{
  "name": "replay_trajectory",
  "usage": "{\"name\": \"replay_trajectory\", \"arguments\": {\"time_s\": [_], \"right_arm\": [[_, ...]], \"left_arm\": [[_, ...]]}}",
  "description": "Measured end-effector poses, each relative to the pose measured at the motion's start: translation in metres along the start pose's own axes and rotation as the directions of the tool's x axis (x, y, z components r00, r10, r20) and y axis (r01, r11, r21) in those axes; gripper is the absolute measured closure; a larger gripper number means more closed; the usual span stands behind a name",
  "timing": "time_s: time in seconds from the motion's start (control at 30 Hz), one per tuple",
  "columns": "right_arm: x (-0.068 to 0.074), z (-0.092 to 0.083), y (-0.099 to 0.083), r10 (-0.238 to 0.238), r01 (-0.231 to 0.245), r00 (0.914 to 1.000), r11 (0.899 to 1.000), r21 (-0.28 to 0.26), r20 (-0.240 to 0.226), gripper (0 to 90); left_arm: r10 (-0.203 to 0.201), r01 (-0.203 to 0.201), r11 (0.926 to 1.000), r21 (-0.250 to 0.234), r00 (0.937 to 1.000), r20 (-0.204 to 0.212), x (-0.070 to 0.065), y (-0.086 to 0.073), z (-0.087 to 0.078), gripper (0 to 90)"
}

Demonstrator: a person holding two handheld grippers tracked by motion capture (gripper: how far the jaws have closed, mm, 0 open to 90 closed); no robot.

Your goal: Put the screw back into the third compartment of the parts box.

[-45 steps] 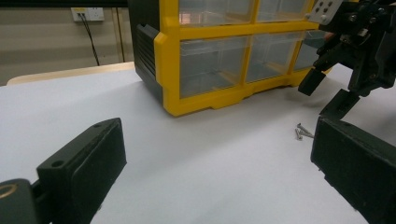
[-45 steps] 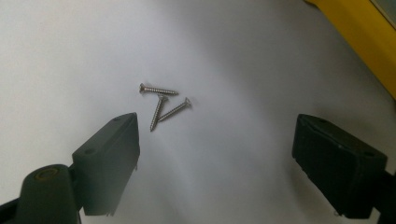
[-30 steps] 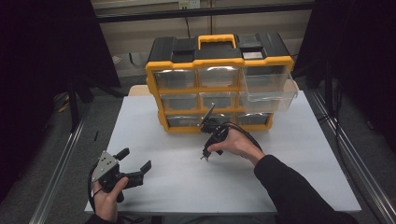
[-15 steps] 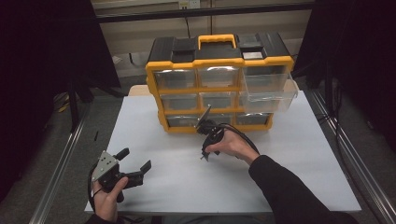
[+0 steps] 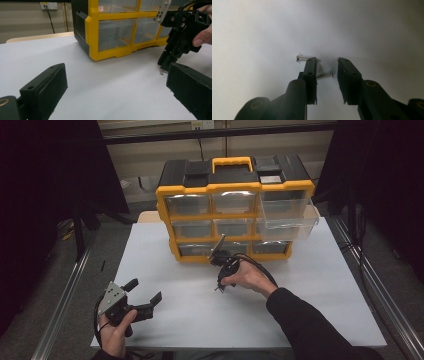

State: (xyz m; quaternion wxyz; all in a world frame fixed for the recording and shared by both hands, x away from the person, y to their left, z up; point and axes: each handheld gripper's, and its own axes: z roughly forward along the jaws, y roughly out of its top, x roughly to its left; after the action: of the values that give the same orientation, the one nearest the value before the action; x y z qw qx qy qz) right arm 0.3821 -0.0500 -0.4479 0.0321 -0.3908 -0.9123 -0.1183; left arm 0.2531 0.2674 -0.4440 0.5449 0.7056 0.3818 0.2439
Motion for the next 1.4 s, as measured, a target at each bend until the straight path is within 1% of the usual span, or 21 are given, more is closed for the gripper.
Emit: {"name": "replay_trajectory", "arguments": {"time_s": [0.07, 0.2, 0.23, 0.3, 0.37, 0.43, 0.47, 0.5, 0.53, 0.6, 0.63, 0.7, 0.73, 0.8, 0.97, 1.13, 1.17, 1.23, 1.27, 1.3, 1.4], "right_arm": [[0.000, -0.001, -0.001, 0.006, -0.006, 1.0000, 1.000, 0.008, 0.002, 69.3], [-0.002, 0.000, -0.003, -0.016, 0.016, 0.9999, 1.000, 0.003, 0.007, 70.5], [-0.001, -0.001, -0.004, 0.005, -0.005, 0.9999, 1.000, 0.013, 0.009, 68.0], [0.000, -0.001, -0.004, 0.001, -0.002, 0.9999, 1.000, -0.004, -0.012, 65.1], [0.001, -0.002, -0.005, -0.023, 0.023, 0.9997, 1.000, 0.006, -0.007, 66.5], [0.001, -0.005, -0.006, -0.011, 0.012, 0.9996, 1.000, 0.028, -0.026, 66.4], [0.002, -0.006, -0.007, -0.012, 0.012, 0.9998, 0.999, 0.030, -0.014, 66.4], [-0.001, -0.005, -0.009, -0.070, 0.070, 0.9975, 0.997, 0.017, -0.008, 66.4], [0.002, -0.006, -0.009, -0.044, 0.043, 0.9988, 0.998, 0.042, 0.020, 66.3], [0.001, -0.006, -0.010, -0.065, 0.064, 0.9978, 0.997, 0.048, 0.013, 65.7], [0.000, -0.005, -0.012, -0.111, 0.111, 0.9938, 0.993, 0.027, -0.014, 64.8], [0.001, -0.005, -0.012, -0.121, 0.122, 0.9926, 0.992, 0.042, -0.008, 64.9], [-0.002, -0.002, -0.014, -0.157, 0.158, 0.9875, 0.987, 0.041, -0.009, 65.2], [0.002, -0.003, -0.015, -0.148, 0.148, 0.9890, 0.988, 0.047, -0.008, 66.2], [0.003, -0.003, -0.014, -0.177, 0.176, 0.9841, 0.983, 0.054, 0.010, 70.1], [0.003, -0.003, -0.014, -0.177, 0.176, 0.9842, 0.983, 0.057, 0.007, 70.5], [0.000, -0.003, -0.015, -0.199, 0.198, 0.9800, 0.979, 0.051, 0.012, 71.8], [0.002, -0.004, -0.015, -0.173, 0.172, 0.9849, 0.983, 0.057, 0.007, 73.3], [-0.001, -0.003, -0.016, -0.191, 0.190, 0.9816, 0.980, 0.056, 0.007, 73.5], [0.001, -0.004, -0.016, -0.174, 0.173, 0.9847, 0.982, 0.068, 0.005, 74.7], [0.001, -0.005, -0.018, -0.173, 0.172, 0.9848, 0.982, 0.076, 0.010, 75.3]], "left_arm": [[0.000, 0.000, 1.0000, 0.000, 1.0000, 0.001, 0.000, 0.000, 0.000, 3.2], [0.000, 0.000, 1.0000, 0.000, 1.0000, 0.001, 0.000, 0.000, 0.000, 3.2], [0.000, 0.000, 1.0000, 0.000, 1.0000, 0.002, 0.000, 0.000, 0.000, 3.2], [-0.010, 0.010, 0.9999, -0.010, 0.9999, 0.008, 0.000, 0.000, 0.000, 3.2], [0.001, -0.001, 1.0000, 0.001, 1.0000, 0.003, 0.000, 0.000, 0.000, 3.2], [0.001, -0.001, 1.0000, 0.002, 1.0000, 0.002, 0.000, 0.000, 0.000, 3.2], [0.002, -0.002, 1.0000, 0.003, 1.0000, 0.000, 0.000, 0.000, 0.000, 3.2], [0.003, -0.003, 1.0000, 0.005, 0.9999, -0.011, -0.001, 0.000, 0.000, 3.1], [0.005, -0.005, 1.0000, 0.005, 0.9999, -0.010, -0.001, 0.000, 0.000, 3.2], [0.005, -0.005, 1.0000, 0.005, 0.9999, -0.009, -0.001, 0.000, 0.000, 3.2], [0.011, -0.011, 0.9998, 0.018, 0.9999, 0.008, 0.000, 0.000, 0.000, 3.2], [0.009, -0.009, 0.9999, 0.009, 0.9999, 0.005, 0.000, 0.000, 0.000, 3.2], [0.005, -0.006, 1.0000, 0.007, 1.0000, 0.005, 0.000, 0.000, 0.000, 3.2], [0.005, -0.005, 1.0000, 0.007, 1.0000, 0.004, 0.000, 0.000, 0.001, 3.2], [0.005, -0.005, 1.0000, 0.006, 1.0000, 0.005, 0.000, 0.000, 0.001, 3.2], [0.004, -0.004, 1.0000, 0.006, 1.0000, 0.006, 0.000, 0.000, 0.001, 3.2], [0.004, -0.004, 1.0000, 0.006, 1.0000, 0.007, 0.000, 0.000, 0.000, 3.2], [-0.002, 0.002, 1.0000, 0.005, 0.9999, 0.011, 0.000, -0.001, 0.001, 3.2], [-0.001, 0.001, 1.0000, 0.005, 1.0000, 0.010, 0.000, -0.001, 0.001, 3.2], [0.002, -0.002, 1.0000, 0.005, 1.0000, 0.000, 0.000, -0.001, 0.000, 3.1], [0.004, -0.004, 1.0000, 0.006, 1.0000, 0.003, 0.000, 0.000, 0.001, 3.2]]}}
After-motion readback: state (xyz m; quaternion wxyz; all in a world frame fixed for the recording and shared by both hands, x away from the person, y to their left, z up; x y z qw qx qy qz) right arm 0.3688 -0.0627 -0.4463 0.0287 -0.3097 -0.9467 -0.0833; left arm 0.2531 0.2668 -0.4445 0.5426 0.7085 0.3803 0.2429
